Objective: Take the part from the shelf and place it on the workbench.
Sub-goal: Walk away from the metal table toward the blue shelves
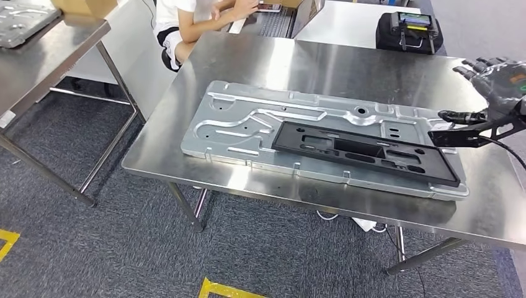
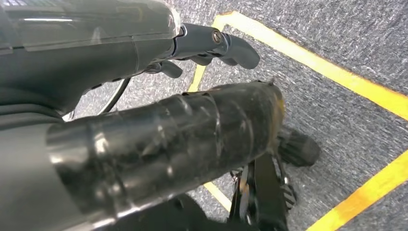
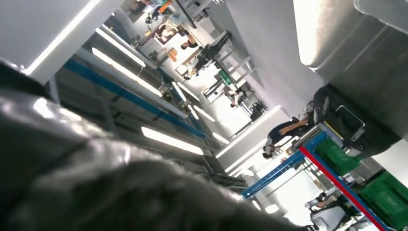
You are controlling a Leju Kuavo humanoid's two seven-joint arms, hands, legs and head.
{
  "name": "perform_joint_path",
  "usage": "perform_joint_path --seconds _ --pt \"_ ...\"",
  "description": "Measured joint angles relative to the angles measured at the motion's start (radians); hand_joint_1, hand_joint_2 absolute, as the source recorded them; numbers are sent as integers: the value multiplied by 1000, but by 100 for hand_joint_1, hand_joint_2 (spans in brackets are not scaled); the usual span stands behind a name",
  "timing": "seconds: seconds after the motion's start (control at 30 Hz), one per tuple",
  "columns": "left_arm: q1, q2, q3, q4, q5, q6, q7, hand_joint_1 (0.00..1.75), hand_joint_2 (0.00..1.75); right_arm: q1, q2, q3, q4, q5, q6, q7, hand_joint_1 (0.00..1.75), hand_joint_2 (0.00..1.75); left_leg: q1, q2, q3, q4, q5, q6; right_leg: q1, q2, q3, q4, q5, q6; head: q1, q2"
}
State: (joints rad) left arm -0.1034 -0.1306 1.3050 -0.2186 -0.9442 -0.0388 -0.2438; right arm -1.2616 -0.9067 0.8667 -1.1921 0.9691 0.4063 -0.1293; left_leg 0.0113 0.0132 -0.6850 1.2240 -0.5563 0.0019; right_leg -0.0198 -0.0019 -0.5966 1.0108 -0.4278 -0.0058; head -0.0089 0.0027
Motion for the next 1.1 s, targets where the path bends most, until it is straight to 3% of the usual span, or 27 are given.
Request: perform_joint_path --seconds 0.03,0.07,0.1,0.17,0.23,0.33,0.4,0.43,0.5,0.57,0.6,0.63,0.7,0.73,0.77,0.83,0.87,0.93,0.97,1.03,1.1 --pt "2 0 0 0 0 0 0 0 0 0 1 5 0 2 0 1 0 0 0 -3 -28 56 -18 -1 2 1 0 1 -1 -2 0 0" --pt "3 0 0 0 0 0 0 0 0 0 3 10 0 8 0 2 0 0 0 -4 -43 83 -18 -2 4 1 0 3 -2 -3 0 0" --pt "4 0 0 0 0 0 0 0 0 -1 4 16 0 19 0 4 0 0 0 -4 -39 71 1 0 5 0 0 5 -4 -4 0 0" --pt "4 1 1 0 0 0 0 0 0 -7 6 29 0 43 0 4 0 0 -1 5 16 -49 69 8 6 -2 2 12 -11 -3 0 0" --pt "3 2 2 0 -1 0 1 0 0 -16 4 42 0 53 0 4 0 0 -6 21 64 -158 107 18 11 -5 1 21 -18 6 0 0" --pt "0 2 4 0 -1 0 3 0 0 -23 1 57 0 57 -2 7 0 0 -9 13 73 -186 112 32 15 -19 1 23 -21 21 1 0" --pt "0 2 5 0 -2 1 4 0 0 -26 0 63 0 57 -4 8 0 0 -6 1 76 -195 120 43 11 -20 -3 40 -39 30 2 0" --pt "0 1 5 0 -2 1 5 0 0 -28 -1 66 0 57 -5 9 0 0 -3 -4 77 -199 123 47 9 -16 -16 72 -62 35 2 0" --pt "1 1 6 0 -4 0 5 0 0 -30 -4 74 0 57 -6 13 0 0 -2 -18 76 -201 126 52 6 -7 -70 192 -126 42 2 0" --pt "2 2 6 0 -6 1 5 0 0 -24 -6 82 0 56 -7 16 0 0 -2 -34 76 -200 126 52 3 -5 -118 289 -154 47 2 0" --pt "2 2 6 0 -7 1 5 0 0 -21 -6 85 0 55 -8 18 0 0 -2 -43 77 -200 126 52 1 -4 -120 286 -138 49 2 0" --pt "2 2 6 0 -8 0 5 0 0 -20 -8 87 0 54 -9 20 0 0 -2 -52 78 -200 126 52 -1 0 -102 245 -106 49 2 0" --pt "2 1 6 0 -9 0 4 0 0 -19 -13 88 0 52 -12 24 0 0 -3 -72 79 -198 125 47 -6 31 -38 108 -40 46 2 0" --pt "1 1 6 0 -9 0 3 0 0 -19 -17 88 0 50 -14 25 0 0 -3 -81 77 -196 125 43 -7 46 -14 56 -23 44 2 0" --pt "1 1 6 0 -9 0 3 0 0 -18 -21 88 0 48 -15 26 0 0 -2 -91 73 -195 126 38 -6 57 -2 27 -19 42 2 0" --pt "3 1 6 0 -10 0 2 0 0 -16 -25 88 -1 44 -16 28 0 0 -1 -108 68 -197 129 25 -3 48 1 18 -21 35 2 0" --pt "5 1 6 0 -11 1 2 0 0 -15 -26 88 -3 43 -16 29 0 0 0 -105 65 -194 127 19 -4 38 4 14 -19 29 2 0" --pt "6 1 6 0 -12 2 2 0 0 -14 -26 88 -8 40 -17 33 0 0 -2 -70 44 -148 97 11 -6 16 10 5 -16 15 0 0" --pt "6 1 6 0 -12 3 2 0 0 -14 -28 87 -10 39 -17 35 0 0 -1 -47 20 -96 68 9 -6 5 13 3 -16 9 0 0" --pt "5 1 6 0 -13 3 2 0 0 -13 -30 87 -12 39 -17 37 0 0 0 -26 -43 34 11 5 -2 -17 13 6 -19 2 -1 0" --pt "6 1 6 0 -14 3 2 0 0 -10 -30 87 -13 39 -16 37 0 0 1 -20 -66 82 10 2 0 -39 13 10 -24 0 -1 0"
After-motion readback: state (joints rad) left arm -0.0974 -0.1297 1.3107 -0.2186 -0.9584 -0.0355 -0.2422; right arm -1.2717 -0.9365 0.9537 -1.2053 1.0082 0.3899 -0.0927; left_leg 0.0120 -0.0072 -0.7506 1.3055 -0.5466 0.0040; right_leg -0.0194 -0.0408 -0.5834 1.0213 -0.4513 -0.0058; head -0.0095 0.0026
